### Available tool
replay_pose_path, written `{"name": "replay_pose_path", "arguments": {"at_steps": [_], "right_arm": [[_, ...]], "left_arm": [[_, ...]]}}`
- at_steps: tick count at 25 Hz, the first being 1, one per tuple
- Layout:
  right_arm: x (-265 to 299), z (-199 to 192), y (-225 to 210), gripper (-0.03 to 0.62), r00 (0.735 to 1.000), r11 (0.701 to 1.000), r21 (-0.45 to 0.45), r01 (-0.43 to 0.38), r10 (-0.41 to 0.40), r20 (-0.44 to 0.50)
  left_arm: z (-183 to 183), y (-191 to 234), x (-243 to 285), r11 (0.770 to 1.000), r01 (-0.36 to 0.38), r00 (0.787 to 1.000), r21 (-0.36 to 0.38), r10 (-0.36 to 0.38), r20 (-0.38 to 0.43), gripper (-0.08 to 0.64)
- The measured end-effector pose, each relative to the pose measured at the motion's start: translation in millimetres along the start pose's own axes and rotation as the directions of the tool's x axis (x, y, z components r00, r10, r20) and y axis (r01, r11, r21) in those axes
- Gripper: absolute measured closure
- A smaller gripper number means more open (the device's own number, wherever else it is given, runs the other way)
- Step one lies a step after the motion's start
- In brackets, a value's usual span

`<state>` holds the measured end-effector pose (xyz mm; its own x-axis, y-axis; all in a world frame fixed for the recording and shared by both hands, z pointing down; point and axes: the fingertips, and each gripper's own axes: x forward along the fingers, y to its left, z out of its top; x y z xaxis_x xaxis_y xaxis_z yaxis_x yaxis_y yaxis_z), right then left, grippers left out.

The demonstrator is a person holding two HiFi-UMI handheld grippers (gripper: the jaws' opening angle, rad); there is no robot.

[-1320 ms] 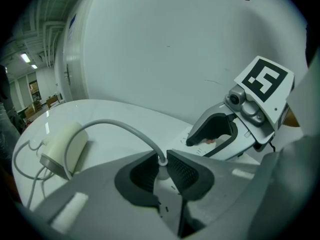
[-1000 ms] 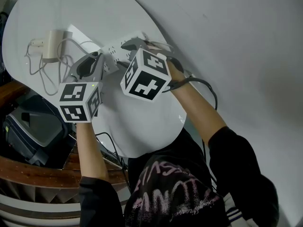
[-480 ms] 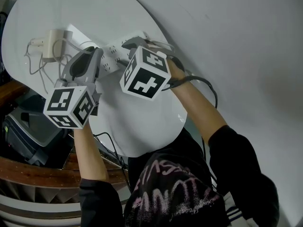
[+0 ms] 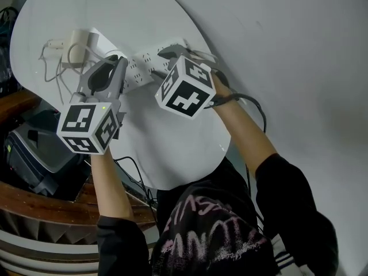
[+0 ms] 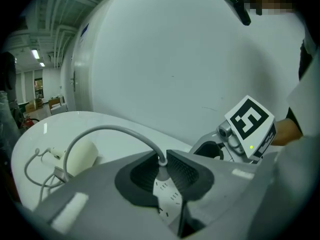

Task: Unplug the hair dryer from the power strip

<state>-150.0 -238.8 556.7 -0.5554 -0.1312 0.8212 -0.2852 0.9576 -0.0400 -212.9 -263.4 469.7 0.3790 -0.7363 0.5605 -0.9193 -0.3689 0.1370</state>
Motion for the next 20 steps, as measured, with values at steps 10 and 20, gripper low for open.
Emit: {"name": "replay_pose_path", "arguments": {"at_steps": [10, 20], "right_arm": [[-2.2, -0.3, 0.2, 0.4, 0.998, 1.0, 0.012, 0.028, -0.028, 0.056], [-31.0, 23.9, -10.6, 0.426, 0.961, 0.987, 0.143, 0.071, -0.106, 0.254]], "left_arm": [[-1.5, -2.8, -18.1, 0.998, -0.046, 0.999, -0.033, 0.047, 0.028, 0.505], [-0.2, -5.8, -36.2, 0.995, -0.079, 0.995, -0.056, 0.082, 0.062, 0.503]]}}
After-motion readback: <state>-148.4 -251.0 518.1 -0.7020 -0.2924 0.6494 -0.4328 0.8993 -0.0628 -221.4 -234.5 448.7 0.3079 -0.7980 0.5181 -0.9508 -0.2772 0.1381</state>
